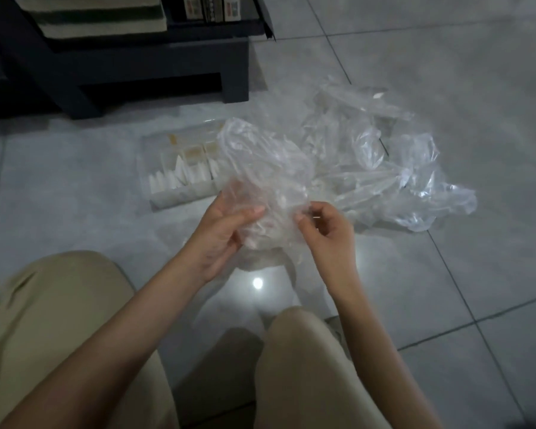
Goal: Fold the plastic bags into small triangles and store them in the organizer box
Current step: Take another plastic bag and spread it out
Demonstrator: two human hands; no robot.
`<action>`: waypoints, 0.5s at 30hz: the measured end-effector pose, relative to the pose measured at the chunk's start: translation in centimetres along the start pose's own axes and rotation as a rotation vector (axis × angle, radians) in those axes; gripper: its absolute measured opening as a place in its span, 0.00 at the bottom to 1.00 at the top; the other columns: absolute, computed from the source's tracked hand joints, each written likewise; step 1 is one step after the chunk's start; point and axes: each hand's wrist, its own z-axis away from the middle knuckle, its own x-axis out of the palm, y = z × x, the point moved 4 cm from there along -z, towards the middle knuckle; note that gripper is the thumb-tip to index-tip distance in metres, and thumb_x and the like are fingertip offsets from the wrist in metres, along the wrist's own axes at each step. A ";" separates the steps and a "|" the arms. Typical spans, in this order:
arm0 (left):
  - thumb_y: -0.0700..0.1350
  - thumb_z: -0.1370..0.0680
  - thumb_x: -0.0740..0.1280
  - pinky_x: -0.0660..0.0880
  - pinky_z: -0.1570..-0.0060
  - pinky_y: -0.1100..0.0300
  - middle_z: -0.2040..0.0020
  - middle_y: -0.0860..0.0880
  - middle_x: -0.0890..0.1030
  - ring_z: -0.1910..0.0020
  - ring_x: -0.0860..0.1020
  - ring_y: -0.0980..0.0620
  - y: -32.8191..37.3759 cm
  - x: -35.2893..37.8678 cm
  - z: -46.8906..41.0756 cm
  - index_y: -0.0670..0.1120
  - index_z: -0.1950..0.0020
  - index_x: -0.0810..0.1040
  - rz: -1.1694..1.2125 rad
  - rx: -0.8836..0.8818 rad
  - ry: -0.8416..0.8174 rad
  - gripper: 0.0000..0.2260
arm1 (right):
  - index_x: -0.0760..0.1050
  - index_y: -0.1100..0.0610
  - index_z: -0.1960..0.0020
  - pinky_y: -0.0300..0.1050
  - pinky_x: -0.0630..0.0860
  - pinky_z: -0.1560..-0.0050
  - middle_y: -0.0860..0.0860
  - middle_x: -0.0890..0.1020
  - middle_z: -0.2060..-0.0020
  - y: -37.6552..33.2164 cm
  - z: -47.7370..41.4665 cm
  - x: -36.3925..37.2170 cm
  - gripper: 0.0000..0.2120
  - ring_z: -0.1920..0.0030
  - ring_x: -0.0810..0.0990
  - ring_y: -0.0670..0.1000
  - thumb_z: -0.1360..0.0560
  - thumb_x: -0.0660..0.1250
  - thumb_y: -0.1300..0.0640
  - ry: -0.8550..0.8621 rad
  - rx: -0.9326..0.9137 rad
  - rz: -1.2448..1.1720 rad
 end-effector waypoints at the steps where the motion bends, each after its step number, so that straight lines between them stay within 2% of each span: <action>1: 0.32 0.27 0.67 0.79 0.54 0.60 0.50 0.50 0.84 0.53 0.83 0.54 0.2 -0.3 0.1 0.46 0.41 0.76 -0.029 0.020 0.040 0.17 | 0.79 0.57 0.53 0.39 0.73 0.61 0.49 0.80 0.64 0.0 0.1 -0.2 0.02 0.64 0.76 0.46 0.23 0.68 0.61 0.030 0.019 -0.050; 4: 0.29 0.25 0.65 0.78 0.57 0.64 0.52 0.54 0.84 0.55 0.83 0.57 0.9 -0.8 -0.1 0.49 0.43 0.77 -0.112 0.081 0.105 0.18 | 0.76 0.58 0.56 0.38 0.71 0.64 0.47 0.76 0.69 -0.1 0.3 -1.0 0.04 0.66 0.73 0.45 0.22 0.65 0.61 0.105 0.050 -0.149; 6: 0.31 0.26 0.65 0.77 0.62 0.66 0.56 0.56 0.84 0.59 0.82 0.59 1.5 -0.9 -0.2 0.48 0.44 0.77 -0.104 0.095 0.114 0.16 | 0.76 0.57 0.55 0.36 0.74 0.61 0.44 0.78 0.69 -0.1 0.3 -1.4 0.05 0.66 0.76 0.43 0.21 0.64 0.62 0.114 0.077 -0.186; 9: 0.35 0.27 0.66 0.76 0.63 0.65 0.58 0.56 0.84 0.61 0.80 0.59 2.3 -1.3 -0.3 0.47 0.45 0.77 -0.074 0.111 0.116 0.13 | 0.75 0.57 0.56 0.36 0.74 0.61 0.45 0.80 0.69 0.2 0.2 -1.5 0.06 0.66 0.78 0.43 0.20 0.62 0.62 0.101 0.137 -0.270; 12: 0.39 0.28 0.67 0.78 0.63 0.67 0.56 0.55 0.84 0.60 0.82 0.60 2.6 -1.3 -0.2 0.47 0.44 0.77 -0.001 0.075 0.100 0.13 | 0.74 0.58 0.55 0.36 0.73 0.63 0.47 0.80 0.71 0.3 0.3 -1.1 0.07 0.69 0.77 0.44 0.20 0.61 0.62 0.086 0.183 -0.364; 15: 0.37 0.27 0.69 0.78 0.59 0.65 0.48 0.52 0.84 0.53 0.82 0.57 2.6 -1.2 0.0 0.47 0.38 0.76 0.030 0.047 0.028 0.18 | 0.73 0.58 0.55 0.38 0.74 0.63 0.47 0.81 0.71 0.2 0.4 -0.8 0.07 0.69 0.77 0.45 0.19 0.59 0.62 0.060 0.212 -0.396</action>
